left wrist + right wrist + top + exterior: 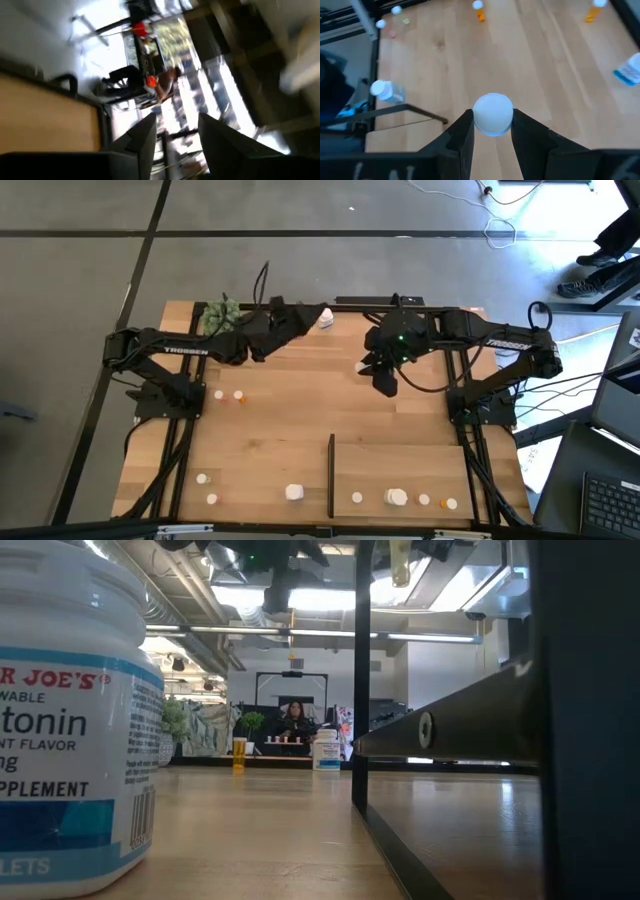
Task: Pick and place medicine bottles onto shelf by color
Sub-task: Put the top yellow pill bottle on the shelf aligned with the other yellow pill bottle
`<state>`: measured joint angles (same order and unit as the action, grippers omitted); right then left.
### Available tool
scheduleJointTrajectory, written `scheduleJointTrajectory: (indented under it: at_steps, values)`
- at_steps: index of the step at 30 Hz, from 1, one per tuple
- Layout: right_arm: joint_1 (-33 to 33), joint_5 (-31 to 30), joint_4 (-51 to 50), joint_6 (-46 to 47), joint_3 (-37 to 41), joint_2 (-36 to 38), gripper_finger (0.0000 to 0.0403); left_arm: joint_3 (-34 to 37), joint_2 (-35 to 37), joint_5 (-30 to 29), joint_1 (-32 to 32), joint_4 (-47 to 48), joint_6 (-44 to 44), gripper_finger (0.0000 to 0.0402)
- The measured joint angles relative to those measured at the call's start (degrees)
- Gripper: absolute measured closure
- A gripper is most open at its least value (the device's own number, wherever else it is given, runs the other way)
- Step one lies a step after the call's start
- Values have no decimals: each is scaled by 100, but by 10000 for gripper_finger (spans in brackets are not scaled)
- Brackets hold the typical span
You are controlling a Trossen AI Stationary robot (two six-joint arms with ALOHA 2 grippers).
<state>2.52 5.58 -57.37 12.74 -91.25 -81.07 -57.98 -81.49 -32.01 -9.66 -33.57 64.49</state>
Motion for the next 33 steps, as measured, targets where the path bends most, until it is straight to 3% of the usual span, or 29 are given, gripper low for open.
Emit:
scheduleJointTrajectory:
  at_steps: [5, 7, 10, 14, 23, 33]
  values:
    - [0, 92, -234, -113, 0, 0, 285, -126, 97, 1166, 42, -340, -3147, 263]
    - [11, 286, -361, -130, 0, 0, 285, -237, 168, 1689, 49, 183, -4066, 263]
    - [26, 600, -518, -142, 0, 0, 285, -610, 224, 1847, 89, 1235, -5054, 263]
    - [26, 1156, -722, -249, 0, -18, 285, -1026, 203, 1741, 266, 2703, -6075, 263]
    - [-341, 1515, -475, -1056, 686, -16, 285, -1469, 272, 788, 945, 4008, -7678, 263]
    - [-800, 1916, 1273, -958, 1863, -20, 285, -1484, 280, -321, 1493, 4822, -7816, 262]
